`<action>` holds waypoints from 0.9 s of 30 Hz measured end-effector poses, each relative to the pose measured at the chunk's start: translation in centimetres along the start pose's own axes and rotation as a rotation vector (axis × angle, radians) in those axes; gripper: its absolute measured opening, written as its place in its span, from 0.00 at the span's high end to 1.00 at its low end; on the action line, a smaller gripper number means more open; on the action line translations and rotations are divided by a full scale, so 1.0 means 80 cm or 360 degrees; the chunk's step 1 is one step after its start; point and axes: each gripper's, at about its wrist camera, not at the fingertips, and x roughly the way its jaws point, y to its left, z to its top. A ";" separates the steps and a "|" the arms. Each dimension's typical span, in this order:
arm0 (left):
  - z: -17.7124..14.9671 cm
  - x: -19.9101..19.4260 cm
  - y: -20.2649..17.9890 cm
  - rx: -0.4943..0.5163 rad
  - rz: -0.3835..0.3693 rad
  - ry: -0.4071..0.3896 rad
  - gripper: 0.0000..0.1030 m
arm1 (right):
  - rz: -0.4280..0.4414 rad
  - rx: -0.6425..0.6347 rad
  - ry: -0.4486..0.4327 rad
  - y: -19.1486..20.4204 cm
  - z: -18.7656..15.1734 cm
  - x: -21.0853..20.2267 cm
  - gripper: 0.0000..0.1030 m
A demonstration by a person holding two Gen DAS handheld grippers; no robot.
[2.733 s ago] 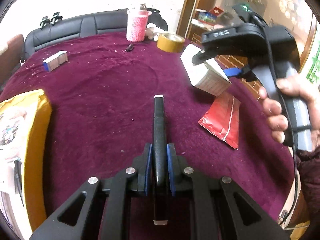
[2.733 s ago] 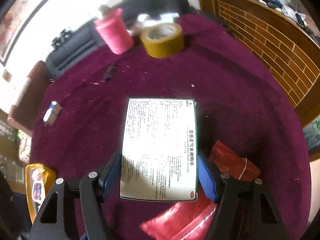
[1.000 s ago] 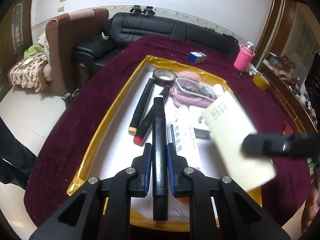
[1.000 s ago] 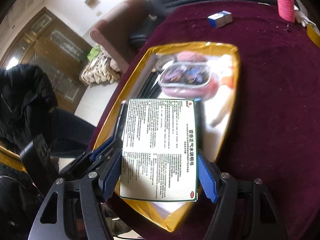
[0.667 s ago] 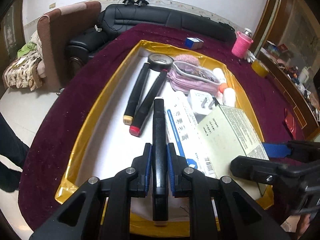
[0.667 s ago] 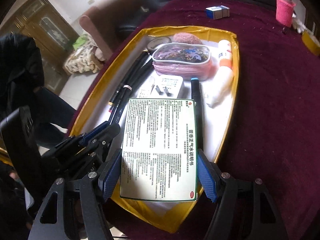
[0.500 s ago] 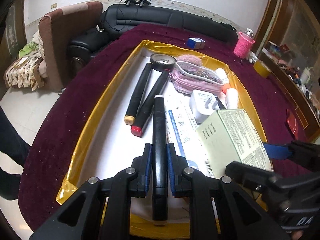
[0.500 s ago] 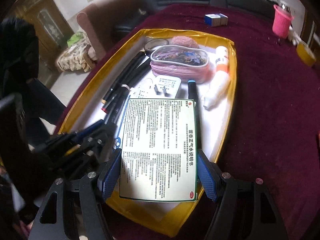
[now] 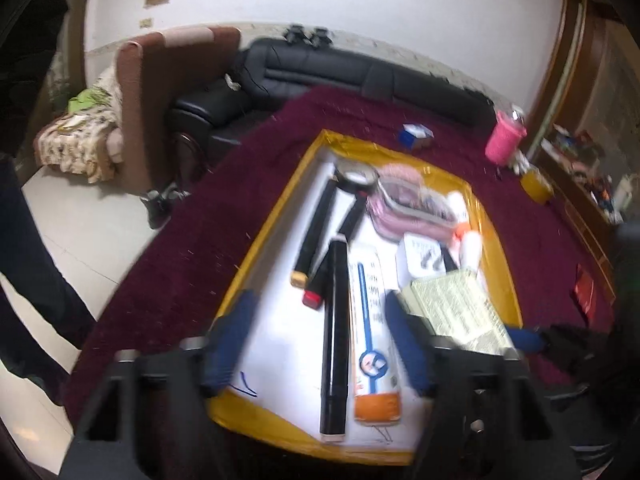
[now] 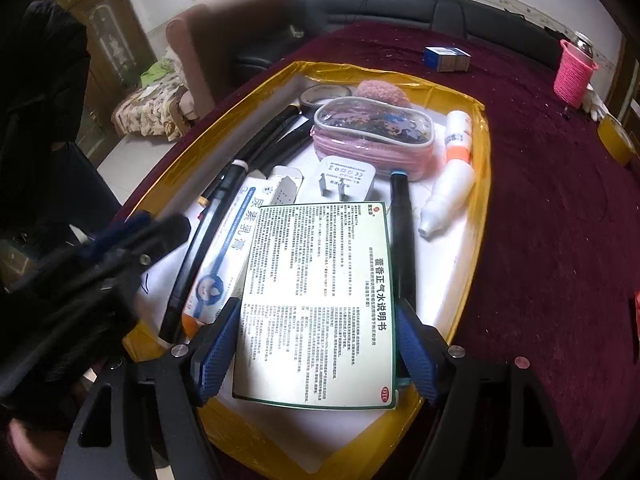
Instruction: Organize objects
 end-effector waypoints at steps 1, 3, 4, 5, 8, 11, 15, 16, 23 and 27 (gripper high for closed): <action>0.002 -0.006 -0.001 -0.0002 0.0019 -0.0026 0.28 | 0.0001 -0.0020 -0.0009 0.002 -0.002 -0.001 0.21; 0.004 -0.015 -0.005 0.0006 0.0048 -0.0052 0.25 | -0.0001 -0.0060 -0.0011 0.006 -0.005 -0.002 0.21; 0.005 -0.018 -0.006 0.0002 0.0064 -0.0066 0.21 | 0.0015 -0.0069 -0.0009 0.006 -0.006 -0.002 0.19; 0.006 -0.022 -0.007 -0.0001 0.0078 -0.0080 0.18 | 0.0046 -0.0073 -0.0007 0.006 -0.006 -0.003 0.19; 0.008 -0.030 -0.014 0.0017 0.0132 -0.0111 0.16 | 0.0092 -0.0089 -0.0056 0.005 -0.009 -0.017 0.17; 0.009 -0.040 -0.020 0.0032 0.0176 -0.0145 0.11 | 0.0070 -0.0128 -0.0165 0.004 -0.010 -0.039 0.15; 0.010 -0.056 -0.033 0.0054 0.0270 -0.0214 0.05 | 0.0052 -0.0116 -0.0278 -0.007 -0.015 -0.066 0.11; 0.010 -0.060 -0.035 0.0056 0.0296 -0.0229 0.04 | 0.0051 -0.0105 -0.0293 -0.010 -0.016 -0.070 0.11; 0.009 -0.087 -0.063 0.0077 0.0442 -0.0337 0.00 | 0.0048 -0.0014 -0.0342 -0.038 -0.027 -0.091 0.11; 0.009 -0.101 -0.080 0.0107 0.0450 -0.0386 0.00 | 0.0037 0.0011 -0.0383 -0.052 -0.033 -0.105 0.11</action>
